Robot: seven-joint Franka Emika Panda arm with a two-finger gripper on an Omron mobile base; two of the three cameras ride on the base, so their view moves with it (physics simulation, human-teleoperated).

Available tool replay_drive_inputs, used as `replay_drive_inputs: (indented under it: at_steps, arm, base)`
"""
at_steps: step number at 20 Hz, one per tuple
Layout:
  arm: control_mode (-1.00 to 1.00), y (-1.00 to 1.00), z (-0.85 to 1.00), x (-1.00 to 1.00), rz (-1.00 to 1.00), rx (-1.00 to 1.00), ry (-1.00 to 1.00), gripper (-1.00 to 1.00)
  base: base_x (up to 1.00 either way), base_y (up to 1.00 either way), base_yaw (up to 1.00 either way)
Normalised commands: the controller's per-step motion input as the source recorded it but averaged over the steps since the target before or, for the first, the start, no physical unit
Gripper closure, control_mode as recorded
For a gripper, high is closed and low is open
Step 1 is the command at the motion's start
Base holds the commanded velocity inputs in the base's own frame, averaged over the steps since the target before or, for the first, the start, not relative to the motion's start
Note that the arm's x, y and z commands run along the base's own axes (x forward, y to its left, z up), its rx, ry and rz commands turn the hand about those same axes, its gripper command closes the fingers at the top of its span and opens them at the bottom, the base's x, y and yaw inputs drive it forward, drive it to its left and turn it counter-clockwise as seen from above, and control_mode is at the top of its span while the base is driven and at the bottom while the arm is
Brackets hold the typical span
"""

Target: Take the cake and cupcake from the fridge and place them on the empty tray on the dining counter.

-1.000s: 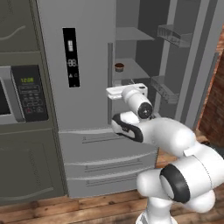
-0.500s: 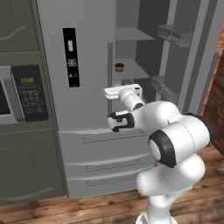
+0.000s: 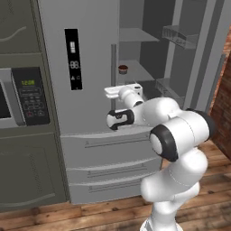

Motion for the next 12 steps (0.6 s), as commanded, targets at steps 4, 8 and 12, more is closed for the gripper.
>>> replay_drive_inputs:
  at_steps: [4, 8, 12]
  arm:
    - [-1.00, 0.00, 0.00, 0.46, -0.02, 0.00, 0.00, -1.00]
    - [-1.00, 0.01, 0.00, 0.38, -0.03, 0.00, 0.00, -1.00]
    - [-1.00, 0.07, 0.00, 0.34, -0.03, 0.00, 0.00, -1.00]
  base:
    - [0.00, 0.00, 0.00]
    - [0.00, 0.00, 0.00]
    - [0.00, 0.00, 0.00]
